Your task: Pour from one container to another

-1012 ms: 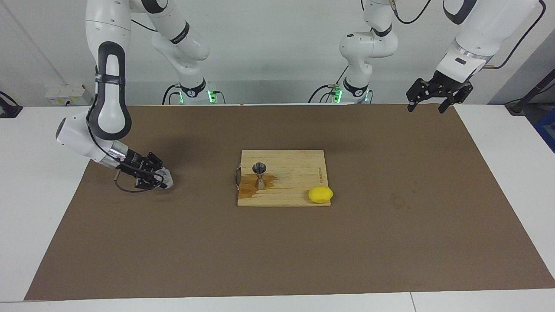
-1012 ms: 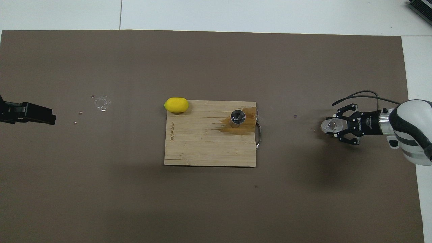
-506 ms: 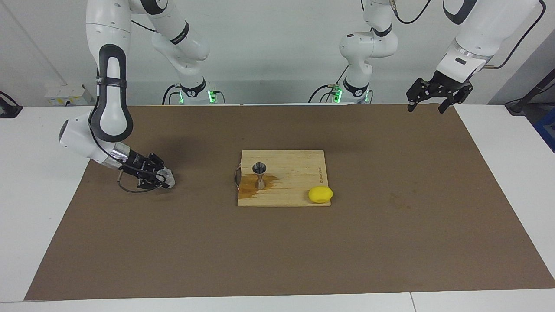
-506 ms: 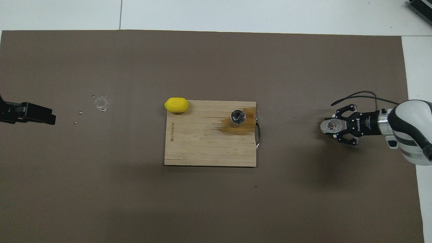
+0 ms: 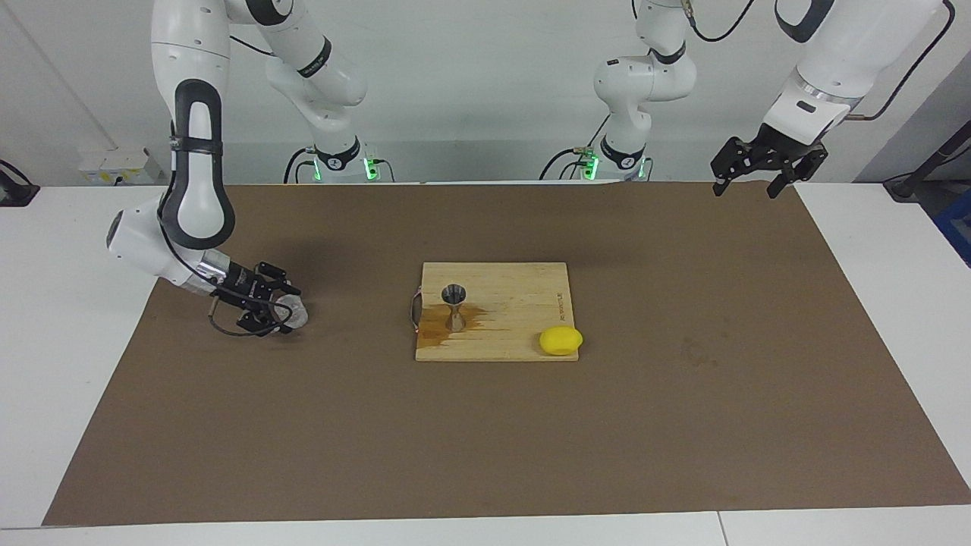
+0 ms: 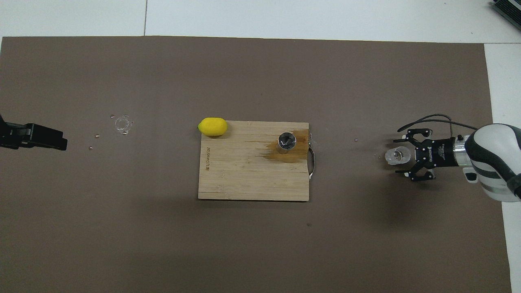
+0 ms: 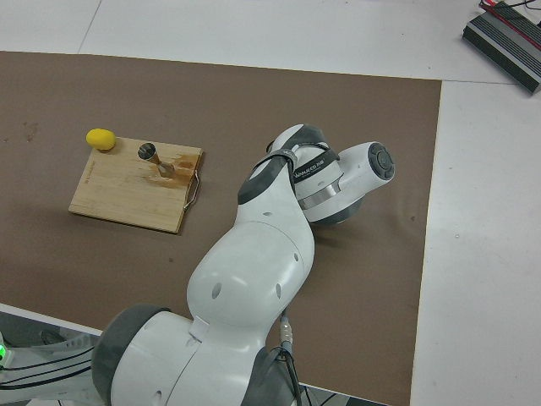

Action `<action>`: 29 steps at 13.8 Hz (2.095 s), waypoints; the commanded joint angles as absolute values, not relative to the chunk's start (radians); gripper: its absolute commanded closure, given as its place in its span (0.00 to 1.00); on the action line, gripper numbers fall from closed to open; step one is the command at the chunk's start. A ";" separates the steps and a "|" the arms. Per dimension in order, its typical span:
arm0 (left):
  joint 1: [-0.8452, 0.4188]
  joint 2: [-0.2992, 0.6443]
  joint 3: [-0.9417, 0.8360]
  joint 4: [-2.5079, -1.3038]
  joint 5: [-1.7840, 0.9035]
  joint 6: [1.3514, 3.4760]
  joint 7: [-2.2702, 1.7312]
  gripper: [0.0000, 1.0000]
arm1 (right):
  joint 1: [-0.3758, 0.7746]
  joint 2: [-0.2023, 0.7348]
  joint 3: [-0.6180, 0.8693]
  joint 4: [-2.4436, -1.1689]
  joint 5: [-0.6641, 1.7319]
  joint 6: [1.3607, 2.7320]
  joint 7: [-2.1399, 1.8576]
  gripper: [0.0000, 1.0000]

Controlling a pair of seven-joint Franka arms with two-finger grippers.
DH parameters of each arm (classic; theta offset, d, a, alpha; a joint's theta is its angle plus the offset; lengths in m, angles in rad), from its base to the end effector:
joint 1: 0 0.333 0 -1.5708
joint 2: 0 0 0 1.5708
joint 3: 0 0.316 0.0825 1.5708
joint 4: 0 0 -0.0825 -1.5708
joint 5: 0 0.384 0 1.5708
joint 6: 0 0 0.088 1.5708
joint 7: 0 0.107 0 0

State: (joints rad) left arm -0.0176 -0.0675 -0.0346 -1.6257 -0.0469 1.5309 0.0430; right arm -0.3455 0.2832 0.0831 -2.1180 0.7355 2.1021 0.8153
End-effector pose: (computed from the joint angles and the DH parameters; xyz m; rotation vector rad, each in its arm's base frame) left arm 0.5280 -0.0334 0.6319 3.0933 -0.1491 -0.0427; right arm 0.5387 -0.1119 0.2669 -1.8406 1.8210 0.5872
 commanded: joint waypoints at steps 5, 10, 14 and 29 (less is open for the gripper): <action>-0.005 -0.080 -0.038 -1.632 -0.061 1.517 0.049 0.00 | -0.342 0.183 0.094 -2.140 0.715 2.112 0.787 0.00; -0.005 -0.080 -0.038 -1.632 -0.061 1.517 0.049 0.00 | -0.200 0.123 0.095 -2.128 0.522 2.094 0.764 0.00; -0.005 -0.080 -0.038 -1.632 -0.061 1.517 0.049 0.00 | -0.088 0.115 0.095 -2.123 0.238 2.092 0.480 0.00; -0.005 -0.080 -0.038 -1.632 -0.061 1.517 0.049 0.00 | -0.120 -0.026 0.092 -1.653 -0.043 1.679 0.189 0.00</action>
State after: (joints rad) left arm -0.0176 -0.0675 -0.0346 -1.6257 -0.0469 1.5307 0.0430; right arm -0.1034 -0.0667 0.0835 -1.7625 -0.0261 1.7476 0.2575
